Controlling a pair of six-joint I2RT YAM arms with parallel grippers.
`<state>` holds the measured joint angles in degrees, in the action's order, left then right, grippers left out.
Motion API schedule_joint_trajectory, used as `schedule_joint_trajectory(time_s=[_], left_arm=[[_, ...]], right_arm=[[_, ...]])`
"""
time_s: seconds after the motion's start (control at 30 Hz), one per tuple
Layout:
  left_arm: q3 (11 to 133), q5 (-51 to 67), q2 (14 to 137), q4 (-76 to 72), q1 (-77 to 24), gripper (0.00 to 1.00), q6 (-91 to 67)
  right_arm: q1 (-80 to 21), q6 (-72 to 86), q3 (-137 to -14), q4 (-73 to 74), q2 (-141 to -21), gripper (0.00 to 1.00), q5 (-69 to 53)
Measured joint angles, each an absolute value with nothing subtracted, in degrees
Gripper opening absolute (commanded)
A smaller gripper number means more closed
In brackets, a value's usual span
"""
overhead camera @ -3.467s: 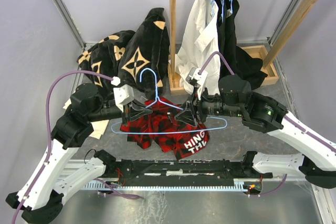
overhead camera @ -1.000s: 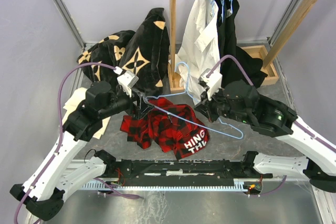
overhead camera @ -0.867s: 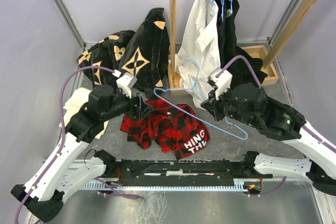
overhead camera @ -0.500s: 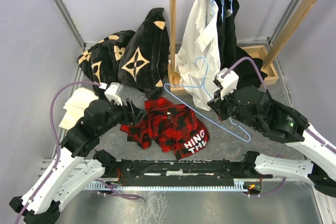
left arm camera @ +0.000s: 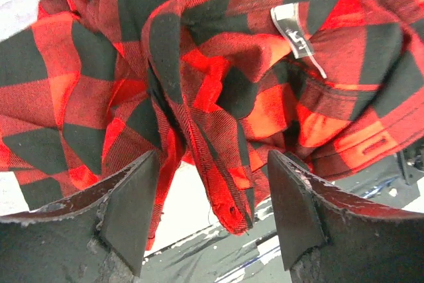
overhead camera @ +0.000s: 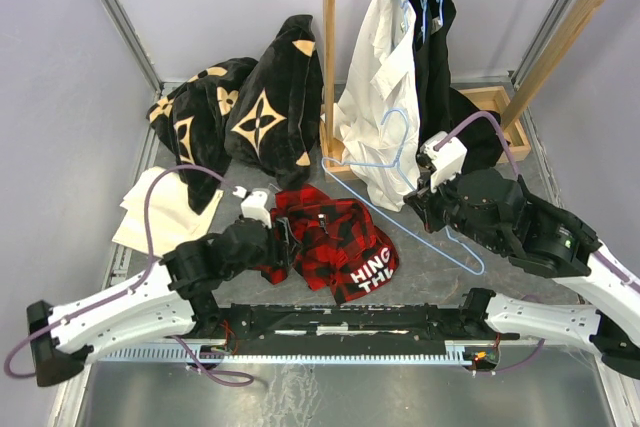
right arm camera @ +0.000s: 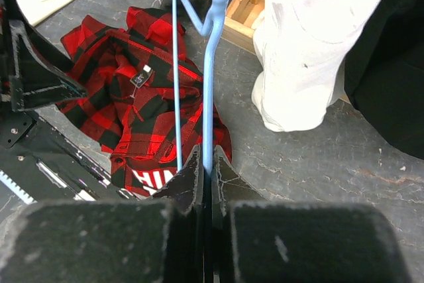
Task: Place the shirt on the hanger
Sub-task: Hang the shirt on the hanger.
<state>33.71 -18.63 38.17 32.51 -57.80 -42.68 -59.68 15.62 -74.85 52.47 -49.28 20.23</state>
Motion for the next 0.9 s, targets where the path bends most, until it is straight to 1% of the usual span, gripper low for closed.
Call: schedule_joint_trajectory(time_s=[0.07, 0.13, 0.47, 0.63, 0.9], left_arm=[[33.7, -22.0, 41.1, 32.4, -61.0, 0.68, -44.4], [33.7, -24.4, 43.2, 32.4, -62.1, 0.65, -45.6], [34.3, -31.1, 44.5, 33.2, -62.8, 0.46, -48.2], [35.2, -31.5, 45.8, 32.8, -62.8, 0.26, -48.2], [36.4, -31.5, 47.2, 32.8, -62.8, 0.03, -48.1]], right_arm=[[-59.7, 15.9, -74.7, 52.6, -48.7, 0.00, 20.4], [-59.7, 16.3, -74.4, 52.9, -48.2, 0.00, 20.5], [-59.7, 16.5, -74.1, 53.6, -47.6, 0.00, 20.4], [-59.7, 16.5, -74.0, 53.6, -47.7, 0.00, 19.6], [-59.7, 14.7, -73.5, 53.3, -47.1, 0.00, 17.1]])
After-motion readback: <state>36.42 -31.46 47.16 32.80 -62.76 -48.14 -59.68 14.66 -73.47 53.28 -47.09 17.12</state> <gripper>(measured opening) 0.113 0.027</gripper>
